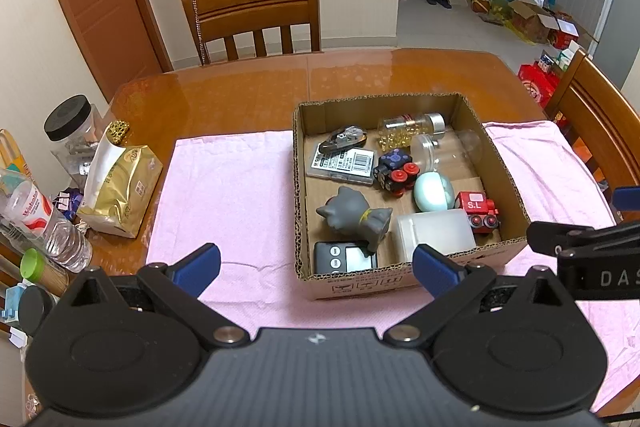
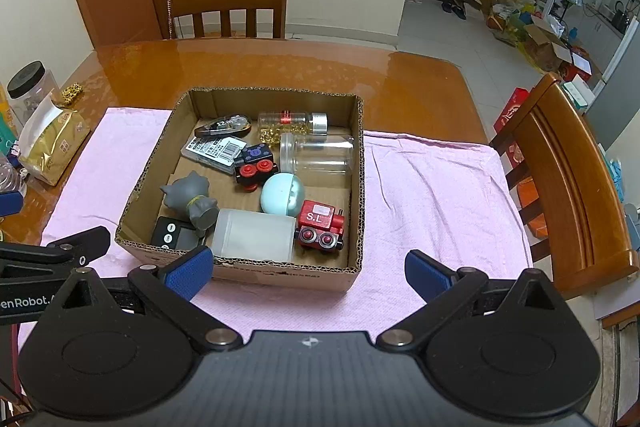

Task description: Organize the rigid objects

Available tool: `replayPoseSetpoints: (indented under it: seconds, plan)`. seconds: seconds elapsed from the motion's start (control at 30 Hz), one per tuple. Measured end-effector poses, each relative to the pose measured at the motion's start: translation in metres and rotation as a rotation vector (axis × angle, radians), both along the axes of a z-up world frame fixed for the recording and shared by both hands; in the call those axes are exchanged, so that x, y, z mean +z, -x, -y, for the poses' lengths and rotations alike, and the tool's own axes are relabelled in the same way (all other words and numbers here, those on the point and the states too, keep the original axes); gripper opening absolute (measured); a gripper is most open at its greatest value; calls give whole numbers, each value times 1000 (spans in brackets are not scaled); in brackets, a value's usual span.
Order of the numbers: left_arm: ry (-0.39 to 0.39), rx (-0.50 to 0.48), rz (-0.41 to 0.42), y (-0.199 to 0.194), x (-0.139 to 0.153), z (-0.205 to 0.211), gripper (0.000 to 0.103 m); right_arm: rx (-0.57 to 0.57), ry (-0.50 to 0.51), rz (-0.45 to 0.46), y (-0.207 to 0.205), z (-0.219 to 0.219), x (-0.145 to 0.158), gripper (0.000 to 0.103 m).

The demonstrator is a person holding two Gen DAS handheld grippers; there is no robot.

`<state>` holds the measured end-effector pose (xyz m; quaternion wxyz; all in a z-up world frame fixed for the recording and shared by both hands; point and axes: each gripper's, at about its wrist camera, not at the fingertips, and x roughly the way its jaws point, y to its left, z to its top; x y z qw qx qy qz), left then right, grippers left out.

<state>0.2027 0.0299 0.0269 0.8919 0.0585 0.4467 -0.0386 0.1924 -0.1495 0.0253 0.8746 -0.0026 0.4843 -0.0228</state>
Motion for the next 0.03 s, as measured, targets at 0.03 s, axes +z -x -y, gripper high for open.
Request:
replayPoseSetpoints:
  seconds: [0.03]
  plan:
    - [0,0,1,0,0,0,102,0,0,0,0,0,0,103]
